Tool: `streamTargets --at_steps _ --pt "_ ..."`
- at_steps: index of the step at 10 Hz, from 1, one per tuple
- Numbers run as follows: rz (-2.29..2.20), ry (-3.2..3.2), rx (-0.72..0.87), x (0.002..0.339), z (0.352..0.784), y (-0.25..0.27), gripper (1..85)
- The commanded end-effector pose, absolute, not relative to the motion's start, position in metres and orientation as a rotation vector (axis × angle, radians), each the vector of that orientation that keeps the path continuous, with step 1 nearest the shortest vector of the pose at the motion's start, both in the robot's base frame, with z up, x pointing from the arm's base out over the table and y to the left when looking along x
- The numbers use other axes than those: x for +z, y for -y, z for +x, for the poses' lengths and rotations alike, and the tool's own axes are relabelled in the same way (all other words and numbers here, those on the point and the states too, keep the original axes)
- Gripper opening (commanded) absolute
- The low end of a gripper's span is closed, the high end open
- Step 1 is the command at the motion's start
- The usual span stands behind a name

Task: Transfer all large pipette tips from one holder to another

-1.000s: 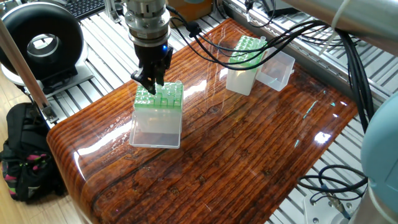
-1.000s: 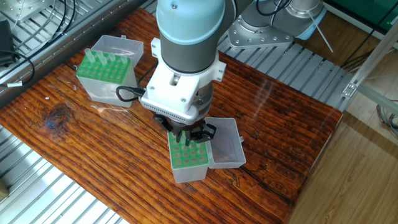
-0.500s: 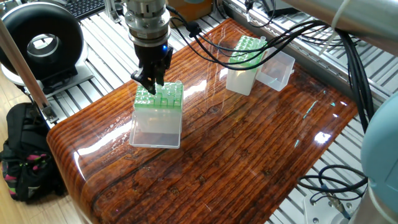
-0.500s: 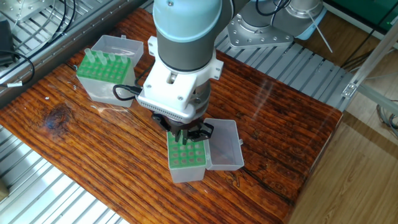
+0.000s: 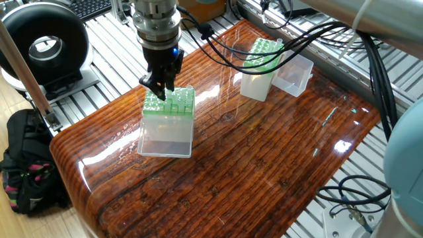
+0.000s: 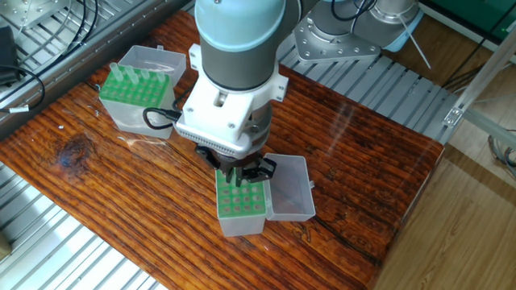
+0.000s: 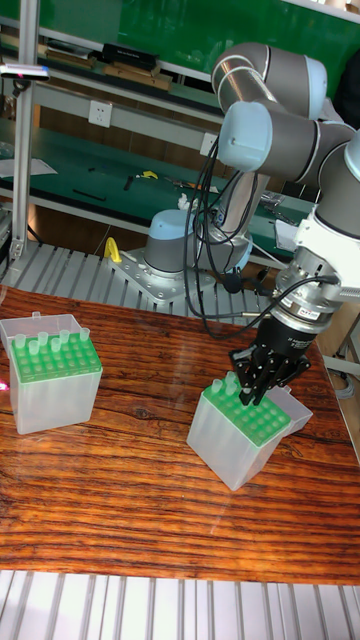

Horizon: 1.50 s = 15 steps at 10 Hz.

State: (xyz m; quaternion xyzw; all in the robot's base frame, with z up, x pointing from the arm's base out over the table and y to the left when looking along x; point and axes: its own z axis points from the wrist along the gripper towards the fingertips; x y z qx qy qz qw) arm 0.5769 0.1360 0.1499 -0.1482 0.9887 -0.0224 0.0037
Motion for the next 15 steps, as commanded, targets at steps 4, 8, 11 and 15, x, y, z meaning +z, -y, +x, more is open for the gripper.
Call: streamTargets --at_steps 4,8,11,15 --pt "-0.488 -3.119 -0.013 0.175 0.575 -0.137 13.3" --pt "-0.503 -3.135 0.019 0.194 0.573 -0.139 12.7" --pt "-0.512 -3.143 0.032 0.205 0.571 -0.140 11.7" --pt "-0.530 -3.149 0.039 0.219 0.572 -0.138 11.0"
